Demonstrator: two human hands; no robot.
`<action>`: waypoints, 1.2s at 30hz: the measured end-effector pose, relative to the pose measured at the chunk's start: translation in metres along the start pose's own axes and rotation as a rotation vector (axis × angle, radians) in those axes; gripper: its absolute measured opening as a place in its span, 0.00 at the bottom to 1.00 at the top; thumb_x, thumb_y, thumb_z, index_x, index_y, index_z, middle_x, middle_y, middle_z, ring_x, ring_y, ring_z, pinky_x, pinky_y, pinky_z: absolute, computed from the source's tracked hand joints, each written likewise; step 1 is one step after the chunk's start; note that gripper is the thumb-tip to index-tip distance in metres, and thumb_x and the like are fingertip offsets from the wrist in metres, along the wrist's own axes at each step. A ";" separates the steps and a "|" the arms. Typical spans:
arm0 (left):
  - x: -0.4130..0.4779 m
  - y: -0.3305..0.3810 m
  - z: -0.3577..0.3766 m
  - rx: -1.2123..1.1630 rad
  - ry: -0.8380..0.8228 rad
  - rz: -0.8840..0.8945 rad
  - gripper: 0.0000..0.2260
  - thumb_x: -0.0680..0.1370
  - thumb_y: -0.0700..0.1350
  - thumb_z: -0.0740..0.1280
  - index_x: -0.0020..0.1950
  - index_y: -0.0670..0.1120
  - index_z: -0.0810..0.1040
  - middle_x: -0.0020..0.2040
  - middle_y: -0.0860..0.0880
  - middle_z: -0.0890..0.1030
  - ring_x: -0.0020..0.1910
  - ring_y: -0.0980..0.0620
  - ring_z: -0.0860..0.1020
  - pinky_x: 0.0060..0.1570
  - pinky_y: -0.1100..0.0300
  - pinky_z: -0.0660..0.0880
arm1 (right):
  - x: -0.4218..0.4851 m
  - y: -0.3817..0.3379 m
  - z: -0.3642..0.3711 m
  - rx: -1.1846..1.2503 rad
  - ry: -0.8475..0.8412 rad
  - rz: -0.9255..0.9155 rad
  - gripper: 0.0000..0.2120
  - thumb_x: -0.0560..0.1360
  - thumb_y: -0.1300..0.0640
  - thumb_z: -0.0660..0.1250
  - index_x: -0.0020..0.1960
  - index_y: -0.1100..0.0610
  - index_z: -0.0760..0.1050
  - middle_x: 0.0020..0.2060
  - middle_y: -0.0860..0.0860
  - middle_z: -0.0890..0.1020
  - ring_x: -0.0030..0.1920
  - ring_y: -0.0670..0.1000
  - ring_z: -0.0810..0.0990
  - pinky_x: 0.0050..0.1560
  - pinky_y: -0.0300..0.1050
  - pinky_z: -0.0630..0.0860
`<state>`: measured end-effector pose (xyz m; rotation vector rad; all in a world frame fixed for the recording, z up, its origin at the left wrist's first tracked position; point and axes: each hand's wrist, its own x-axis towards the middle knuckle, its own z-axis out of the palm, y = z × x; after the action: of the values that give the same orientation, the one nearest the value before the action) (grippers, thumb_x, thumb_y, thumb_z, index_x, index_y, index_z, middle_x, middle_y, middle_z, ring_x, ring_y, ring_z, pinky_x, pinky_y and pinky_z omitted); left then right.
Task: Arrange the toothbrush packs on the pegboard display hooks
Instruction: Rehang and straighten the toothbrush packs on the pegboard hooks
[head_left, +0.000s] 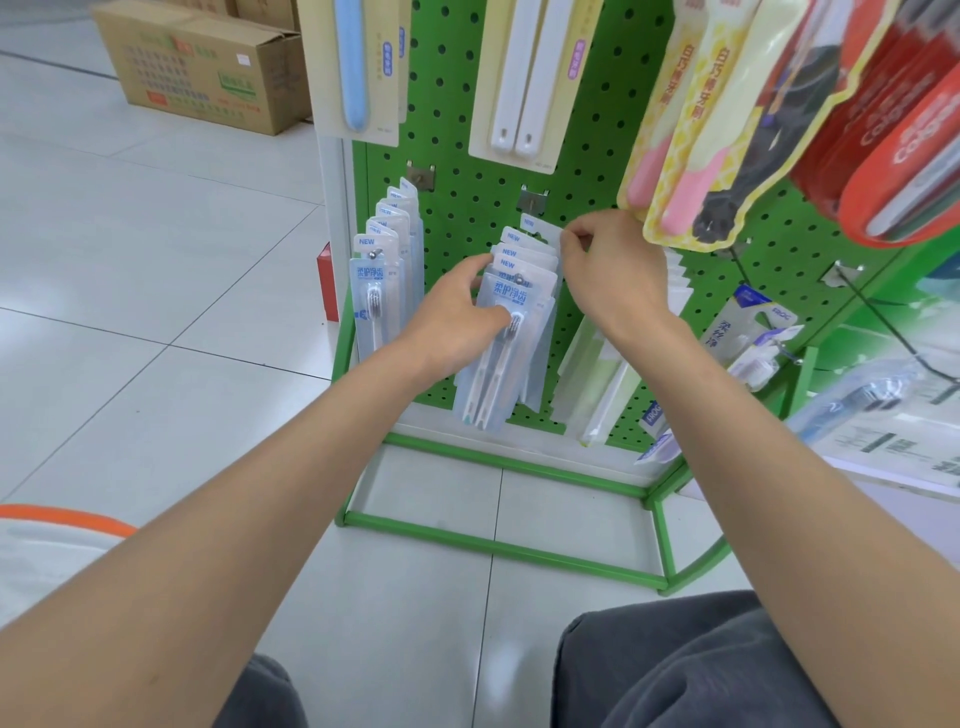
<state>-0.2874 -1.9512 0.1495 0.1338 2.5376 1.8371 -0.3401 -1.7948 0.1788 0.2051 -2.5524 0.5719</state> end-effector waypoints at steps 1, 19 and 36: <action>0.000 -0.001 0.000 0.002 0.002 0.001 0.26 0.79 0.37 0.65 0.75 0.51 0.65 0.60 0.56 0.75 0.50 0.62 0.77 0.45 0.67 0.72 | 0.000 0.000 0.001 -0.026 -0.004 -0.012 0.13 0.79 0.59 0.57 0.46 0.61 0.79 0.40 0.57 0.81 0.39 0.59 0.78 0.39 0.48 0.75; -0.011 0.006 0.001 0.123 0.054 -0.011 0.29 0.80 0.40 0.64 0.79 0.48 0.58 0.75 0.48 0.66 0.49 0.61 0.76 0.49 0.64 0.75 | -0.032 -0.001 -0.013 -0.206 0.159 -0.144 0.10 0.69 0.64 0.60 0.32 0.65 0.75 0.29 0.59 0.74 0.32 0.58 0.67 0.37 0.47 0.59; -0.050 0.001 0.018 0.230 0.108 -0.079 0.17 0.79 0.40 0.64 0.67 0.45 0.68 0.62 0.46 0.71 0.49 0.52 0.73 0.39 0.61 0.70 | -0.079 0.005 -0.040 -0.142 0.050 -0.206 0.12 0.75 0.60 0.62 0.37 0.61 0.80 0.34 0.54 0.76 0.42 0.55 0.70 0.45 0.48 0.69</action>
<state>-0.2366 -1.9373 0.1429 -0.0660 2.7768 1.5616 -0.2551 -1.7700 0.1675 0.3925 -2.4725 0.3132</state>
